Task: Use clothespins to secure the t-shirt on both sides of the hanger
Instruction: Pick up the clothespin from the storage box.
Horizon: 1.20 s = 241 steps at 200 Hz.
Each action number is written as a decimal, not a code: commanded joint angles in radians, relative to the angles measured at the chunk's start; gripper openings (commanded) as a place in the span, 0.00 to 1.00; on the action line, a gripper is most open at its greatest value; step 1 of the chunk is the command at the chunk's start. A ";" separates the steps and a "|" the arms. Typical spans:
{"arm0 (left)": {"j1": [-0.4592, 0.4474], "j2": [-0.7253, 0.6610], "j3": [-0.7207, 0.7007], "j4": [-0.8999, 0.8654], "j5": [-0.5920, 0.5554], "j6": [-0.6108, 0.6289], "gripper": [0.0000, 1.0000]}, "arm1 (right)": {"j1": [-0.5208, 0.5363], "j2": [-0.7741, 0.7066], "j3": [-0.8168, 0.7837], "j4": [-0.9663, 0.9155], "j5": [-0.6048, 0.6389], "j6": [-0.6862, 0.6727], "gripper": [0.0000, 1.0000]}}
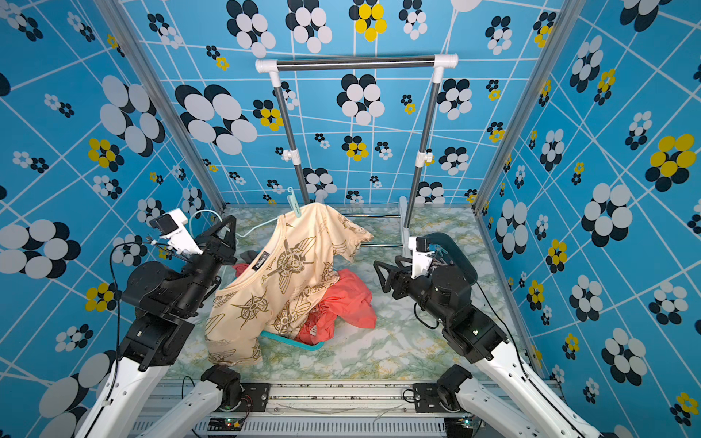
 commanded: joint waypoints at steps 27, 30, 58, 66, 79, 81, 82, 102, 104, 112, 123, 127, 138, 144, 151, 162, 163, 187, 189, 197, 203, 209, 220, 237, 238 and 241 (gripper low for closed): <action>-0.040 0.173 0.287 -0.153 -0.431 -0.012 0.00 | -0.010 0.053 0.055 -0.132 0.183 0.020 0.73; -0.045 0.187 0.312 -0.169 -0.453 -0.016 0.00 | -0.011 0.056 0.058 -0.135 0.191 0.023 0.73; -0.141 0.326 0.516 -0.323 -0.689 -0.044 0.00 | -0.019 0.081 0.101 -0.244 0.341 0.035 0.70; -0.178 0.362 0.567 -0.357 -0.779 -0.050 0.00 | -0.029 0.090 0.116 -0.287 0.388 0.037 0.69; -0.211 0.414 0.636 -0.383 -0.876 -0.040 0.00 | -0.062 0.110 0.139 -0.352 0.428 0.029 0.66; -0.215 0.420 0.645 -0.391 -0.893 -0.044 0.00 | -0.072 0.115 0.142 -0.362 0.429 0.028 0.65; -0.217 0.424 0.651 -0.396 -0.902 -0.046 0.00 | -0.077 0.118 0.145 -0.368 0.429 0.028 0.65; -0.272 0.485 0.738 -0.464 -1.036 -0.068 0.00 | -0.188 0.181 0.178 -0.446 0.382 0.017 0.60; -0.278 0.490 0.745 -0.466 -1.047 -0.067 0.00 | -0.210 0.192 0.180 -0.454 0.371 0.015 0.59; -0.300 0.506 0.766 -0.464 -1.086 -0.059 0.00 | -0.251 0.218 0.189 -0.468 0.339 0.009 0.58; -0.326 0.525 0.783 -0.445 -1.113 -0.031 0.00 | -0.324 0.260 0.202 -0.479 0.299 -0.011 0.57; -0.333 0.528 0.782 -0.428 -1.117 -0.013 0.00 | -0.345 0.276 0.206 -0.481 0.291 -0.020 0.57; -0.347 0.536 0.774 -0.380 -1.124 0.027 0.00 | -0.399 0.320 0.218 -0.483 0.286 -0.035 0.57; -0.354 0.540 0.769 -0.363 -1.127 0.042 0.00 | -0.430 0.343 0.221 -0.483 0.277 -0.046 0.57; -0.358 0.544 0.766 -0.350 -1.126 0.055 0.00 | -0.458 0.371 0.225 -0.482 0.274 -0.054 0.57; -0.361 0.548 0.764 -0.346 -1.123 0.062 0.00 | -0.498 0.415 0.231 -0.478 0.262 -0.065 0.57; -0.362 0.548 0.764 -0.346 -1.122 0.063 0.00 | -0.501 0.419 0.231 -0.478 0.260 -0.067 0.57; -0.364 0.534 0.722 -0.311 -1.085 0.081 0.00 | -0.575 0.513 0.221 -0.427 0.249 -0.104 0.42; -0.364 0.532 0.717 -0.305 -1.081 0.085 0.00 | -0.579 0.520 0.219 -0.420 0.246 -0.108 0.40; -0.363 0.523 0.693 -0.279 -1.065 0.097 0.00 | -0.594 0.551 0.214 -0.393 0.238 -0.118 0.33; -0.364 0.518 0.678 -0.267 -1.060 0.099 0.00 | -0.604 0.573 0.209 -0.372 0.232 -0.122 0.30; -0.363 0.514 0.666 -0.255 -1.056 0.105 0.00 | -0.613 0.600 0.209 -0.350 0.219 -0.125 0.29; -0.364 0.511 0.651 -0.237 -1.056 0.115 0.00 | -0.633 0.656 0.222 -0.321 0.177 -0.124 0.30; -0.364 0.514 0.642 -0.235 -1.060 0.118 0.00 | -0.651 0.759 0.275 -0.307 0.104 -0.124 0.34; -0.364 0.514 0.641 -0.235 -1.061 0.118 0.00 | -0.652 0.766 0.281 -0.308 0.100 -0.123 0.34; -0.363 0.515 0.640 -0.235 -1.063 0.118 0.00 | -0.655 0.782 0.297 -0.308 0.089 -0.122 0.35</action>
